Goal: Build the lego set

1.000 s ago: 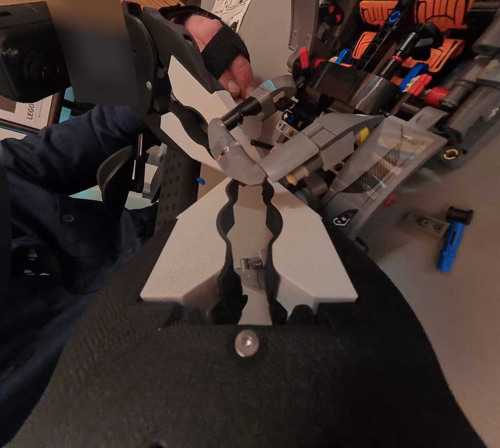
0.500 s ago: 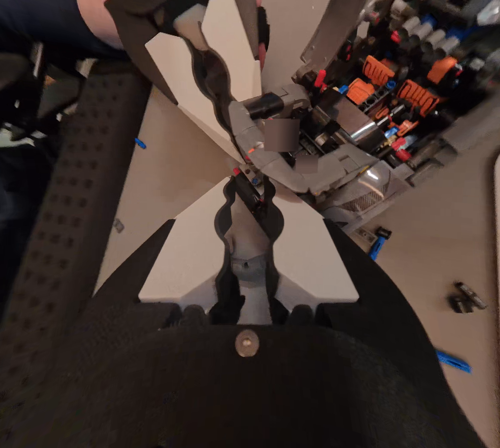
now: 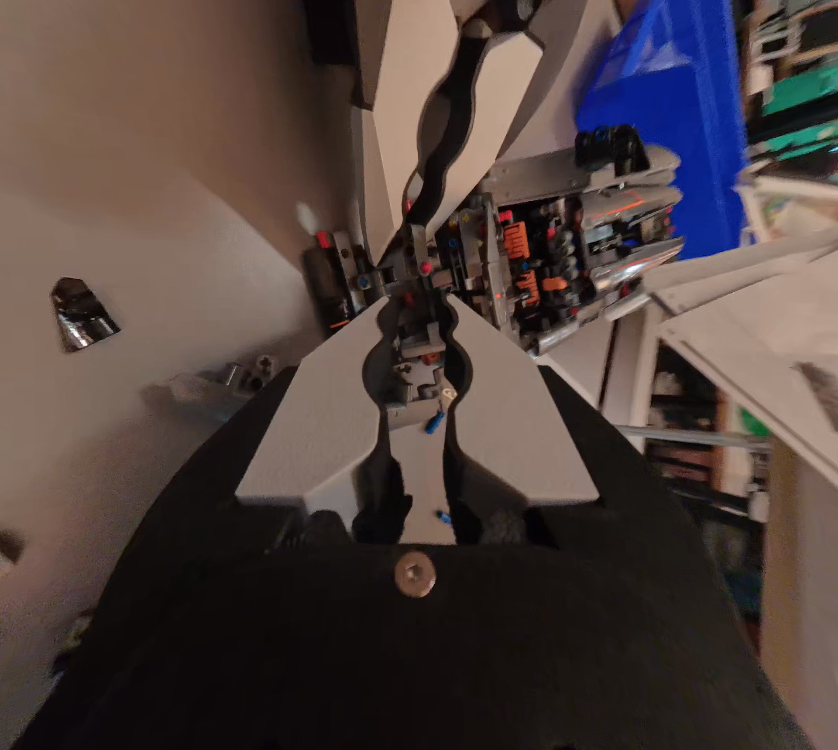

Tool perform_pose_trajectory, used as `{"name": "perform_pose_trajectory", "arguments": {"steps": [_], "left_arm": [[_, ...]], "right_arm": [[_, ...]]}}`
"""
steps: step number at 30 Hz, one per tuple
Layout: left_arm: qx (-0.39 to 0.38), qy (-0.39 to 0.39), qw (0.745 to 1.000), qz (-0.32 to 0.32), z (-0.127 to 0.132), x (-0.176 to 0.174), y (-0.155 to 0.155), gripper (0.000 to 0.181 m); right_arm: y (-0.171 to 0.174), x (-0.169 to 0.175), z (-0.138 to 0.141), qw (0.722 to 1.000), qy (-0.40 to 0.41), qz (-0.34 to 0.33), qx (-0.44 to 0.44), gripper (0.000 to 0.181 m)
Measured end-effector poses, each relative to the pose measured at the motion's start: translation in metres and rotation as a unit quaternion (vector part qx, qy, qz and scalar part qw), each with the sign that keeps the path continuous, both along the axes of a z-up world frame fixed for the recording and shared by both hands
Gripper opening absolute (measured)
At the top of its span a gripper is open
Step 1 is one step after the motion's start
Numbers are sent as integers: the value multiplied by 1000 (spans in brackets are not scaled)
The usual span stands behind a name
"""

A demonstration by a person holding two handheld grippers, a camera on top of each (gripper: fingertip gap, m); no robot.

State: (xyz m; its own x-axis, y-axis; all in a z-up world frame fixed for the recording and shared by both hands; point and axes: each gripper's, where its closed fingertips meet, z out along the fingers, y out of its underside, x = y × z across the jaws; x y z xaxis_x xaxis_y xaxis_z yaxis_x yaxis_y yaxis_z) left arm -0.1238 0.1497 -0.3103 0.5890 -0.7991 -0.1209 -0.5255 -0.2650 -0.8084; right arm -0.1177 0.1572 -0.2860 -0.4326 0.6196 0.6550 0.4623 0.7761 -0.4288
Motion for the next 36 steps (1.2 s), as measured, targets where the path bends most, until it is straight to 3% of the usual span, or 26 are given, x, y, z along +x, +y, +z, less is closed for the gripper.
{"name": "perform_pose_trajectory", "arguments": {"steps": [7,15,36], "left_arm": [[-14,-10,1000,-2,0,1,0,4],[-31,-23,999,0,0,0,1,5],[-59,-44,997,6,-1,0,2,4]], "right_arm": [[2,-8,1,991,60,-5,120,23],[-1,-16,-7,976,66,-5,209,18],[5,-19,-10,968,45,-35,243,13]]}}
